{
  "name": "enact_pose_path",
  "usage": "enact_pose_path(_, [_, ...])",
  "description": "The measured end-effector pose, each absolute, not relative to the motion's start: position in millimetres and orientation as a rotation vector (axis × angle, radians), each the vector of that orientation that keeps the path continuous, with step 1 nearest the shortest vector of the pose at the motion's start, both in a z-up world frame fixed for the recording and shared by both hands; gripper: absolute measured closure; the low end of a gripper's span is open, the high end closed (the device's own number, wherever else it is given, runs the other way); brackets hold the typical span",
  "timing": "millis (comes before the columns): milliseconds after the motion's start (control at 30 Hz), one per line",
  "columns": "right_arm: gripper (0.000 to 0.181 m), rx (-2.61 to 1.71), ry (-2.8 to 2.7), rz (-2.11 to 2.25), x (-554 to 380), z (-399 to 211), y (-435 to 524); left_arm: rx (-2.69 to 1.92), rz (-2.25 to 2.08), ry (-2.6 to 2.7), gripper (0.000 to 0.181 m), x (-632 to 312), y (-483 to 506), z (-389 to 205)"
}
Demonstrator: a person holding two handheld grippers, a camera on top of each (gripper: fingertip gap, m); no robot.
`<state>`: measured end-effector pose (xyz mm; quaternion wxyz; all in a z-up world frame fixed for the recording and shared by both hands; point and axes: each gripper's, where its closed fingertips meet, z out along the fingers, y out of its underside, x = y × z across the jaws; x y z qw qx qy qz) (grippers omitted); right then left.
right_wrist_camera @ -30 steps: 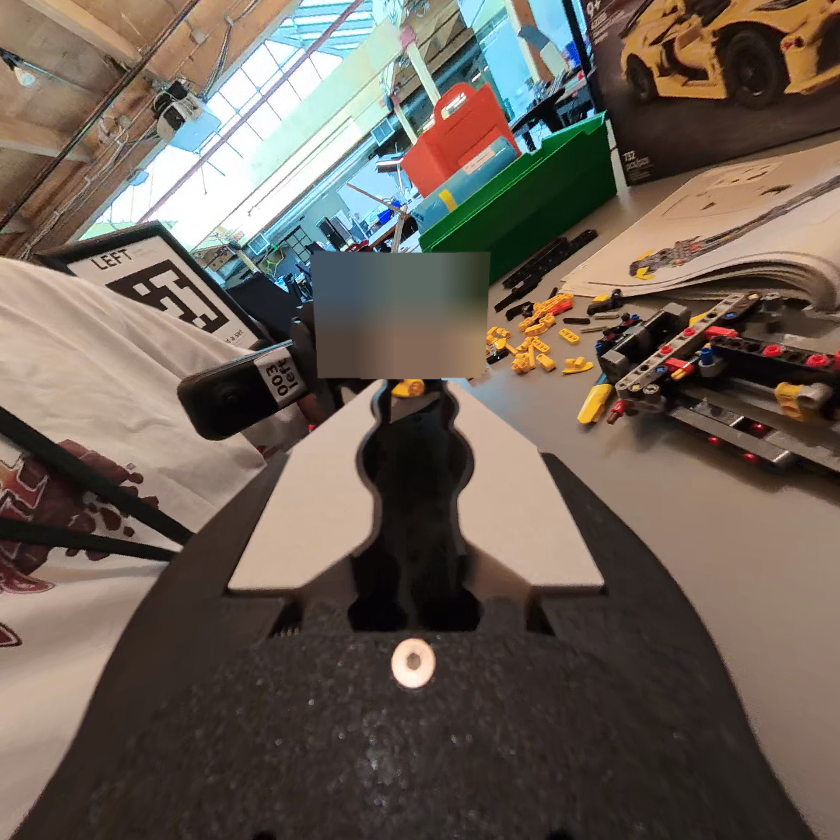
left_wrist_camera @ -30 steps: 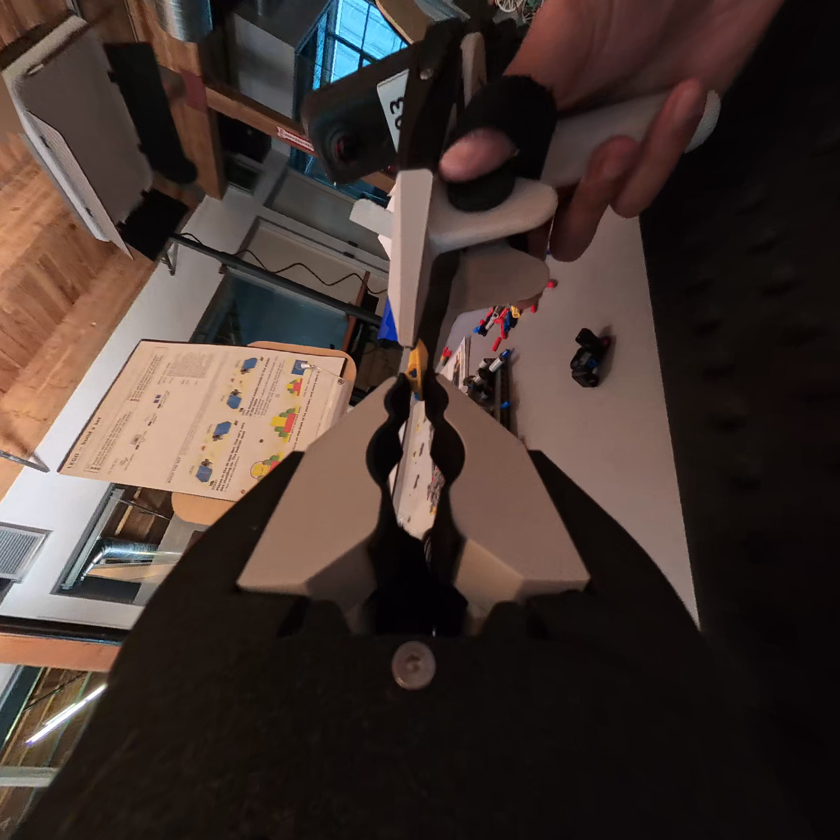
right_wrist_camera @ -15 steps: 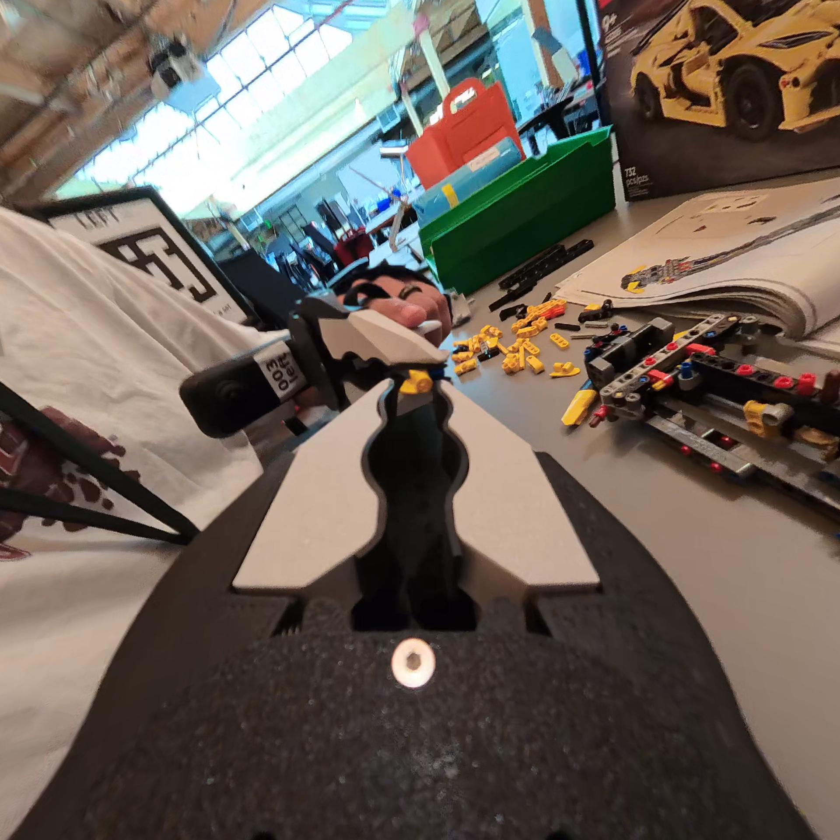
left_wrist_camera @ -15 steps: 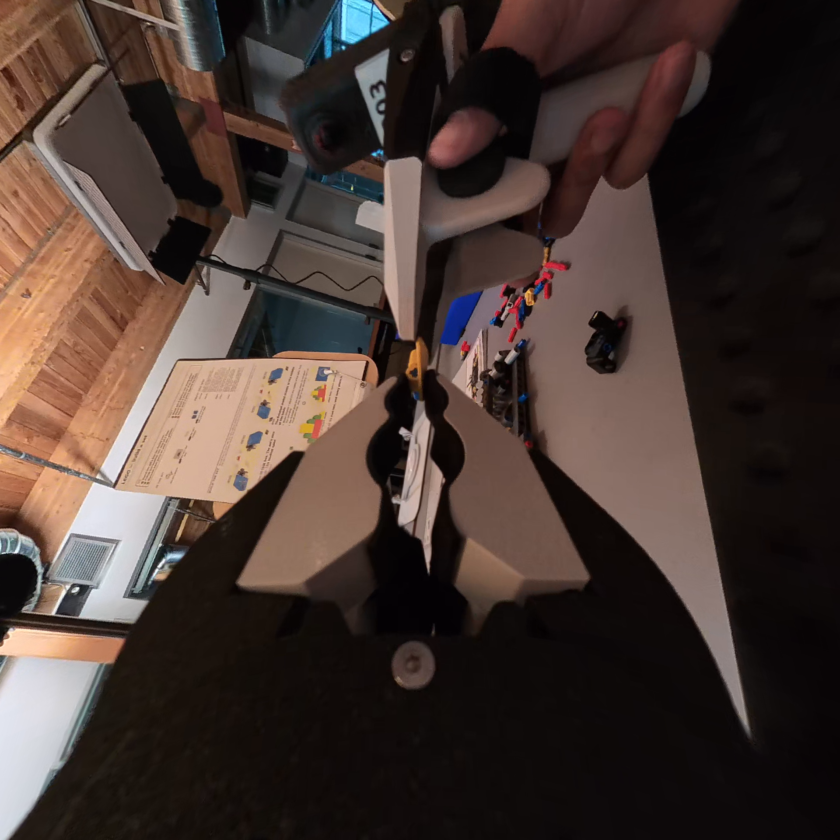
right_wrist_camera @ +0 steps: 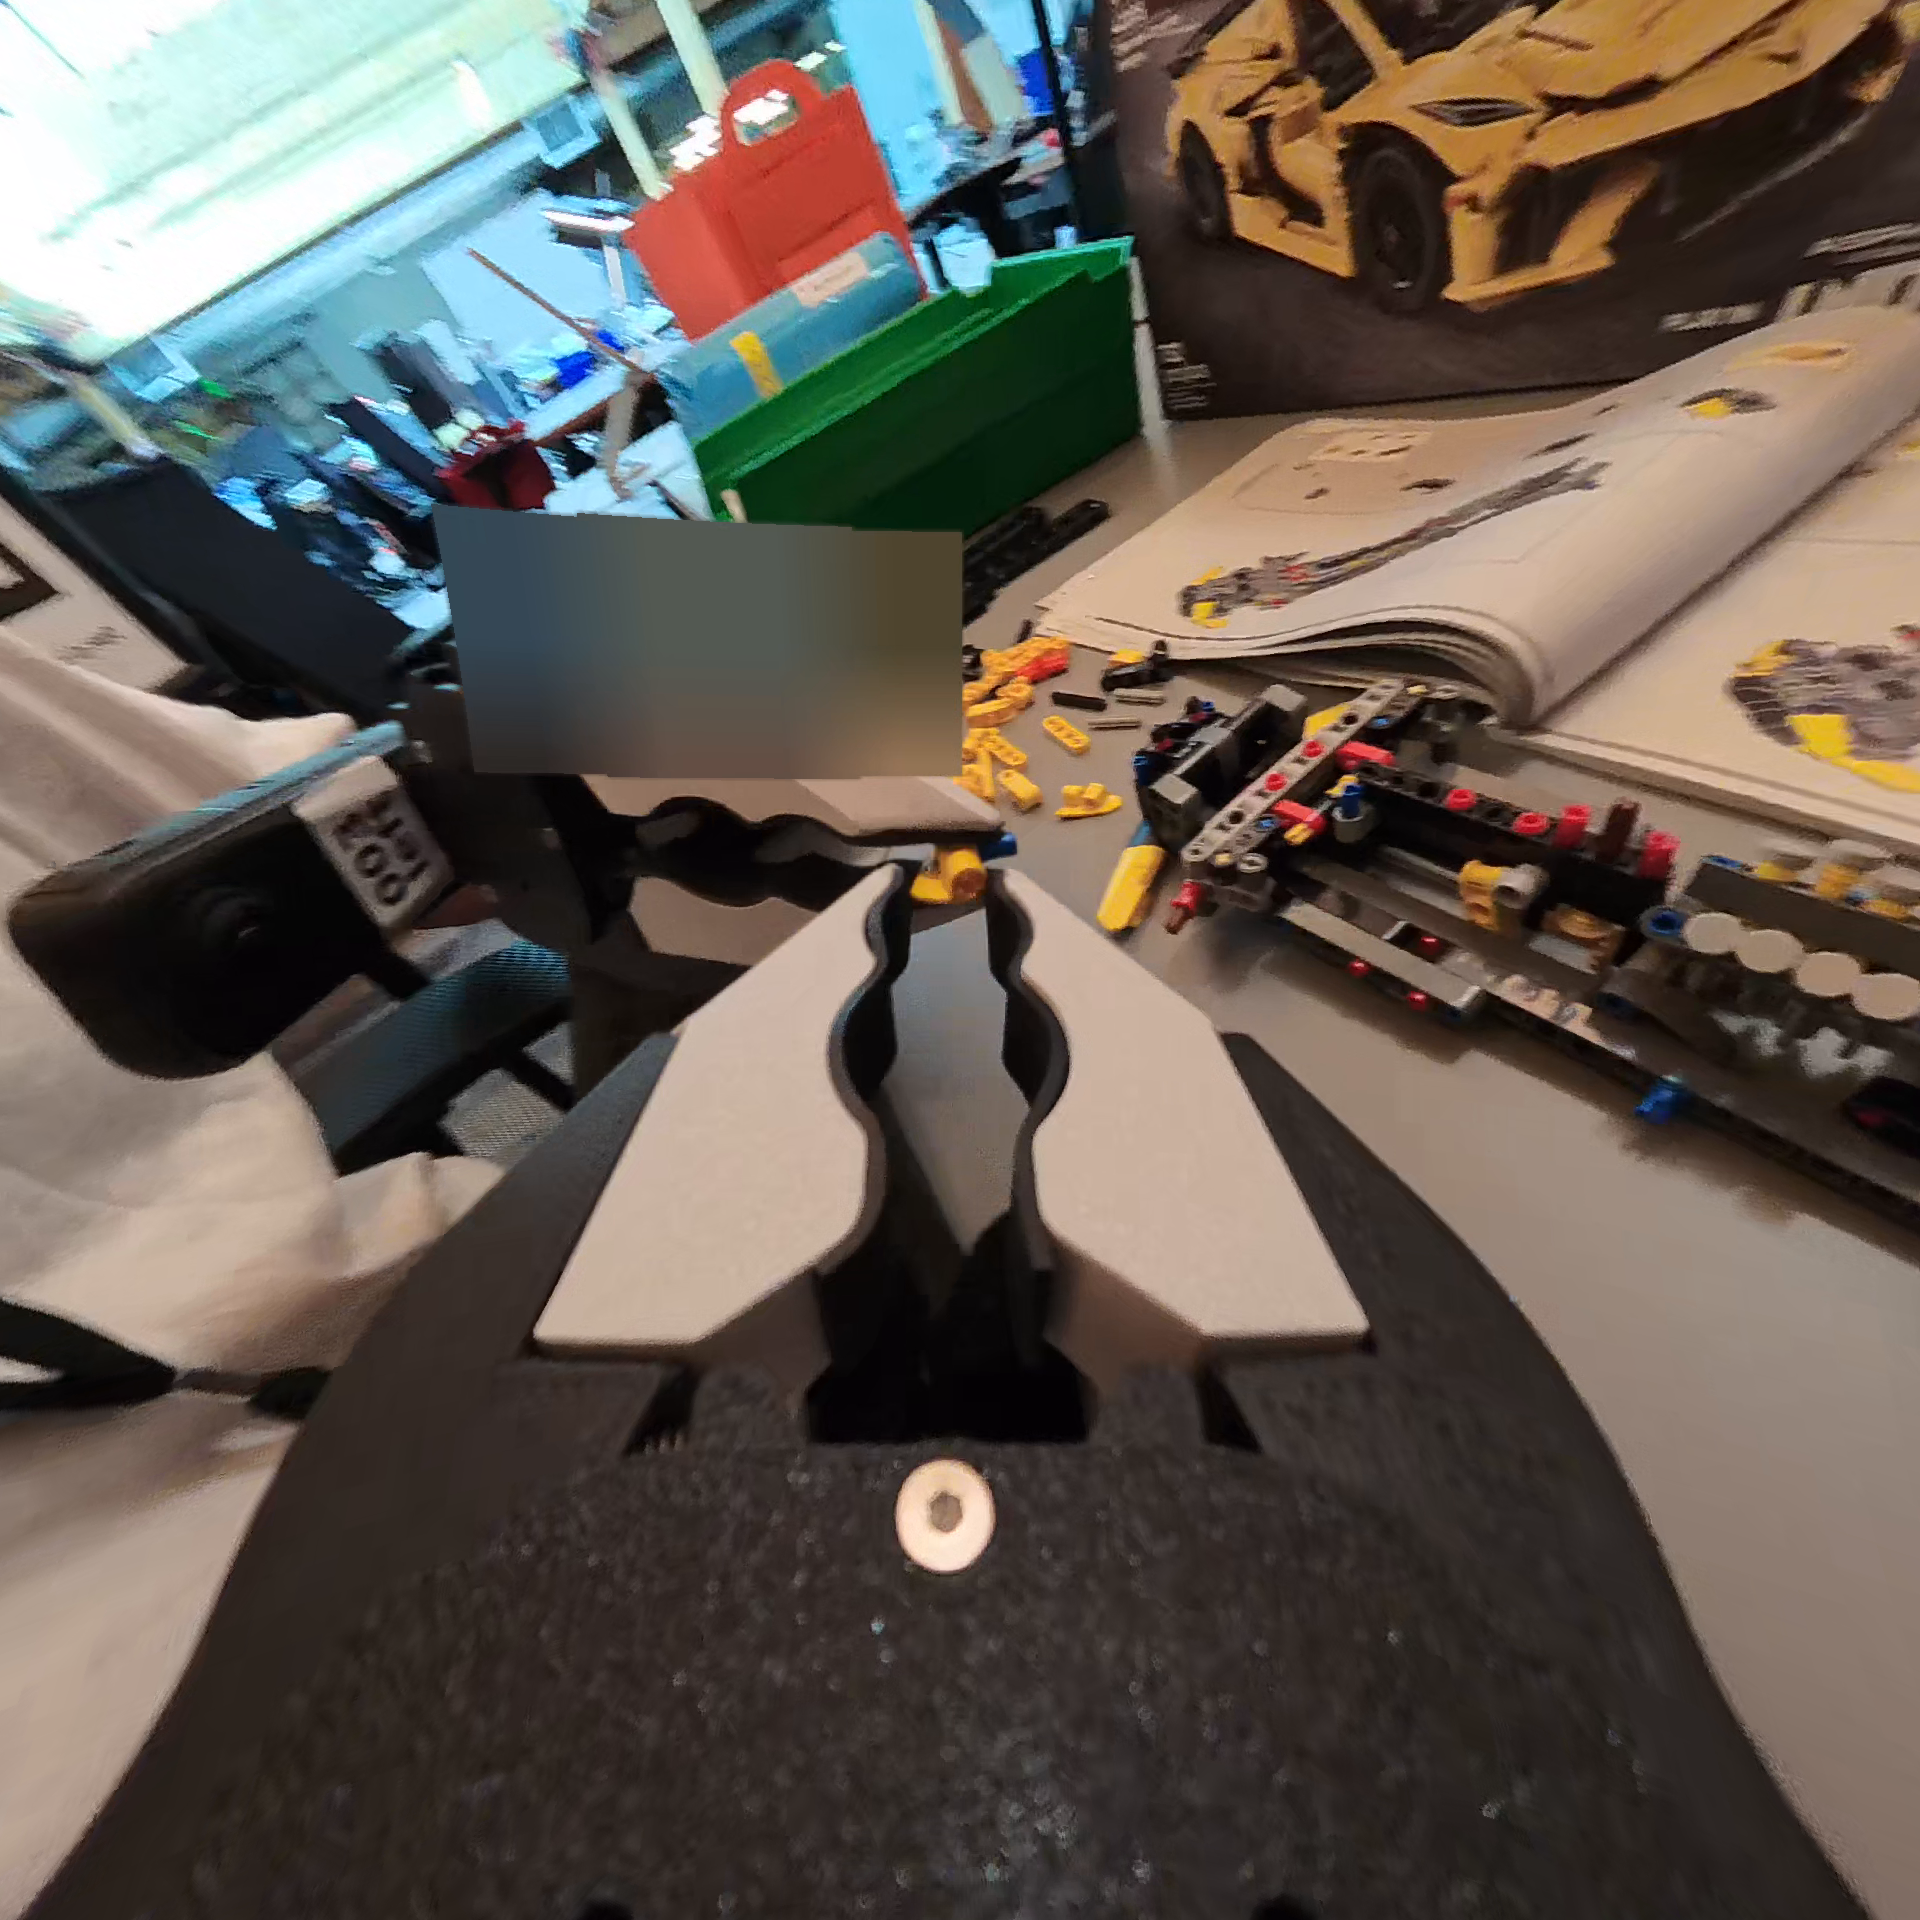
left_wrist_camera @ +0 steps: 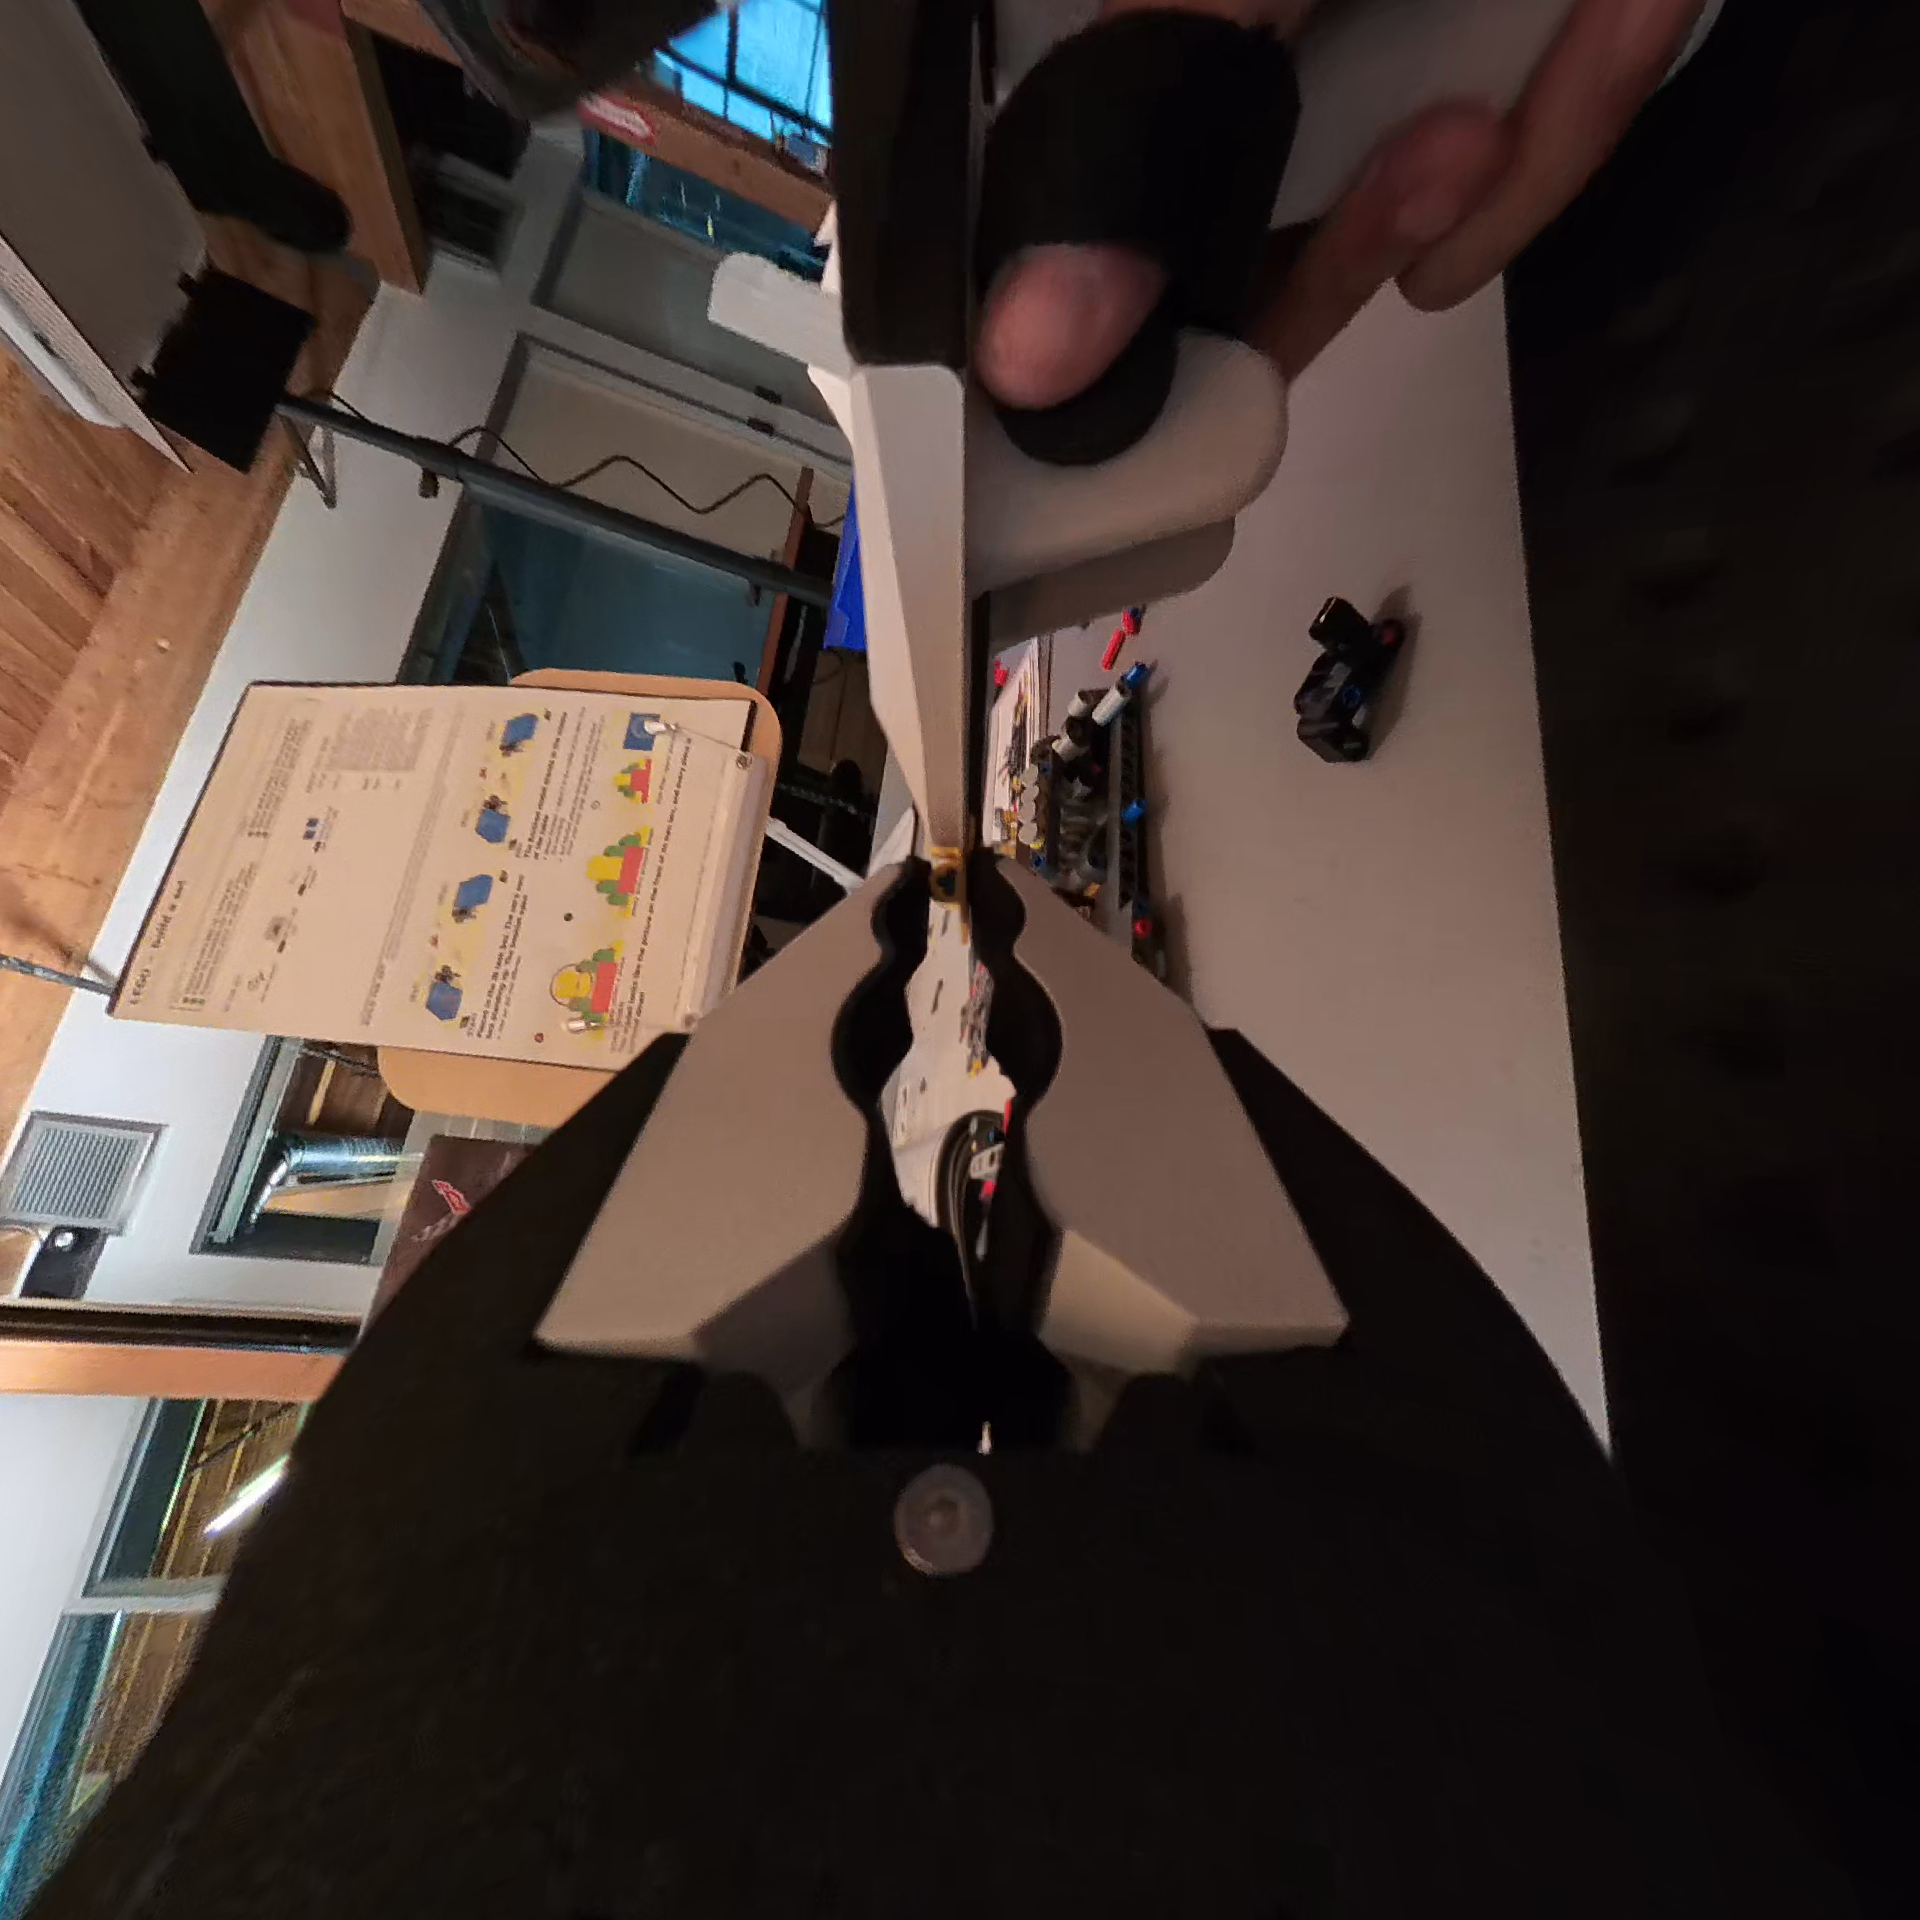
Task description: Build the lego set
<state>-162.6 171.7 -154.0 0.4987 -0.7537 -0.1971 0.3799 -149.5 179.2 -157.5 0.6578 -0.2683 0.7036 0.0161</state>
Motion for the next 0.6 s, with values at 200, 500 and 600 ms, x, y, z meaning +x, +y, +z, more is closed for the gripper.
enact_pose_path(200, [0.169, -1.895, -0.448, 0.695, -161, -161, 183, -0.669, 0.109, 1.584, 0.175, -149, 191, -163])
enact_pose_path(500, [0.168, -1.936, -0.379, 0.605, -158, -164, 191, -0.717, 0.101, 1.579, 0.176, -148, 196, -166])
enact_pose_path(600, [0.168, -1.923, -0.380, 0.671, -157, -165, 190, -0.734, 0.020, 1.588, 0.176, -148, 195, -168])
